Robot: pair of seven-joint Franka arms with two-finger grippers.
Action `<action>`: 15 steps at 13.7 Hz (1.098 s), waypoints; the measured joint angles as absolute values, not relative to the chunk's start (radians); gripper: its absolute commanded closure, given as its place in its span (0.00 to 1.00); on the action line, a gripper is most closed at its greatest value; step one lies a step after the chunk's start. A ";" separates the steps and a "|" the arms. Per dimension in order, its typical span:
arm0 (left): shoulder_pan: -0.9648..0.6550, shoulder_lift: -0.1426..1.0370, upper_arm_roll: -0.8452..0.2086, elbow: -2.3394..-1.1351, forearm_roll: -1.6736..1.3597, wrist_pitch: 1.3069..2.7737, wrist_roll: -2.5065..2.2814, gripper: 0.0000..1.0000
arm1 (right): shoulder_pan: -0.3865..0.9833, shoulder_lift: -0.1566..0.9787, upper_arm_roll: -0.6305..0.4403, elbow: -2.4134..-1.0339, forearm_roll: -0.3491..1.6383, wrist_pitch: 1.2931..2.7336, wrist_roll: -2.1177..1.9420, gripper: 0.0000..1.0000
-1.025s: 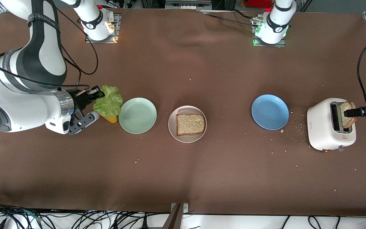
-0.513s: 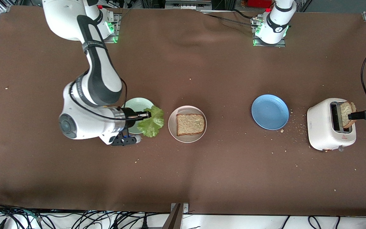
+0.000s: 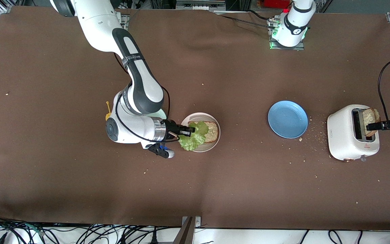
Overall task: Make sandwich in beige plate with both arms
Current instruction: 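Carry the lettuce onto the bread on the beige plate and release it, then grasp the second toaster bread with the left gripper while the right gripper withdraws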
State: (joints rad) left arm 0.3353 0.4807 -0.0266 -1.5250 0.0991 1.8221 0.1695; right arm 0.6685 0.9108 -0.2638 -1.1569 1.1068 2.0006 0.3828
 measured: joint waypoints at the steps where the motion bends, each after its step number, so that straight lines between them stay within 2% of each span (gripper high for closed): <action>1: 0.336 0.481 -0.027 -1.540 0.102 1.829 0.170 0.91 | 0.668 0.931 -0.256 -1.158 1.140 2.031 0.383 1.00; 2: 0.336 0.481 -0.027 -1.551 0.118 1.830 0.170 1.00 | 0.668 0.945 -0.249 -1.158 1.159 2.043 0.383 1.00; 5: 0.337 0.480 -0.027 -1.560 0.176 1.827 0.170 1.00 | 0.668 0.954 -0.226 -1.177 1.167 2.046 0.390 1.00; 6: 0.338 0.479 -0.027 -1.560 0.179 1.827 0.170 1.00 | 0.668 0.954 -0.222 -1.188 1.167 2.047 0.390 0.68; 7: 0.338 0.478 -0.027 -1.559 0.179 1.827 0.170 1.00 | 0.669 0.954 -0.221 -1.198 1.167 2.046 0.389 0.20; 8: 0.338 0.477 -0.028 -1.558 0.179 1.827 0.170 1.00 | 0.670 0.954 -0.220 -1.207 1.166 2.046 0.387 0.00; 11: 0.338 0.469 -0.030 -1.530 0.179 1.798 0.170 1.00 | 0.678 0.953 -0.219 -1.219 1.069 2.043 0.381 0.00; 15: 0.330 0.455 -0.049 -1.370 0.179 1.611 0.170 1.00 | 0.681 0.918 -0.224 -1.213 0.835 1.979 0.380 0.00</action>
State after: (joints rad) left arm 0.3299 0.4555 -0.0490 -1.3702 0.1789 1.6106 0.1695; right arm 0.6811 0.9179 -0.2241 -1.2128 0.8354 1.9794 0.3797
